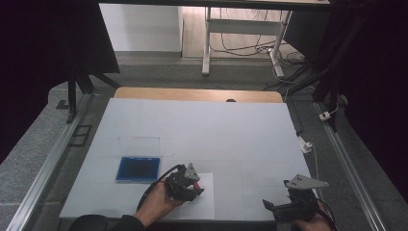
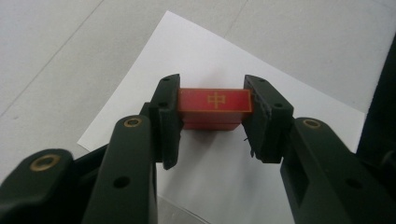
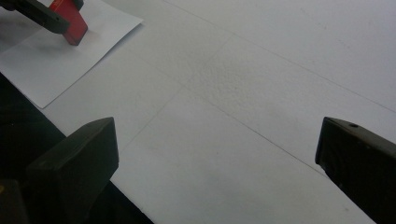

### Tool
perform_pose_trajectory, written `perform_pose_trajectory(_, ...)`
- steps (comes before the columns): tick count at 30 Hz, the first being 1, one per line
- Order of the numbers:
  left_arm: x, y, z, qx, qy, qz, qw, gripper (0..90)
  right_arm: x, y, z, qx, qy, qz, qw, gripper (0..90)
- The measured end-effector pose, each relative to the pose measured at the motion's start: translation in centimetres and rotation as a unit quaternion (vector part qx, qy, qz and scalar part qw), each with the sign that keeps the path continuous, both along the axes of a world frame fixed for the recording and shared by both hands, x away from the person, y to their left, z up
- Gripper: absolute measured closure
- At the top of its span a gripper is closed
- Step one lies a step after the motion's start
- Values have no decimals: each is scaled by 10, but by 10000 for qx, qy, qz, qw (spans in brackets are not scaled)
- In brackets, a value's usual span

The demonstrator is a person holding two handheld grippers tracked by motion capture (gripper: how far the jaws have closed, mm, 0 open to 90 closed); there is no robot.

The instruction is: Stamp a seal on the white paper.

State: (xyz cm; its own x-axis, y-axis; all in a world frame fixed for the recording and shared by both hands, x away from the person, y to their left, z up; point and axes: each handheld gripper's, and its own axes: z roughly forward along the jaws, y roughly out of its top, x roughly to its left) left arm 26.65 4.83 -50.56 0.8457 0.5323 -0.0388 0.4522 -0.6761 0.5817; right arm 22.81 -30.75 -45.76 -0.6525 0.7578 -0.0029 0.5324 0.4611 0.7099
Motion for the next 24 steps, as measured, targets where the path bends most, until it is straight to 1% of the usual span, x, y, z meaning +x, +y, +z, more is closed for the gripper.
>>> perform_pose_trajectory(4, 1, 0, 1, -8, 38, -9, 10000, 592, 0, 0, 0, 3, -3, 5, 10000, 0)
perform_pose_trajectory(6, 0, 0, 0, -10, 1, 10, 10000, 591, 0, 0, 0, 22, -8, -3, 10000, 0)
perform_pose_trajectory(10, -1, -1, 2, 42, -10, 24, 10000, 588, 0, -1, 0, 42, -15, -11, 10000, 0)
perform_pose_trajectory(15, -2, -1, 2, 40, -30, 55, 10000, 586, 0, -1, 0, 51, -12, -7, 10000, 0)
perform_pose_trajectory(17, -2, 0, 2, 32, -37, 44, 10000, 586, 0, -1, 0, 46, -11, -7, 10000, 0)
perform_pose_trajectory(21, -1, 0, 2, -8, 18, 1, 10000, 586, 0, -1, 0, 46, -11, -8, 10000, 0)
perform_pose_trajectory(22, -2, 0, 3, -54, 47, -21, 10000, 585, 0, -1, 0, 46, -11, -8, 10000, 0)
perform_pose_trajectory(24, -2, 0, 4, -70, 28, -61, 10000, 586, 0, -1, 0, 46, -11, -7, 10000, 0)
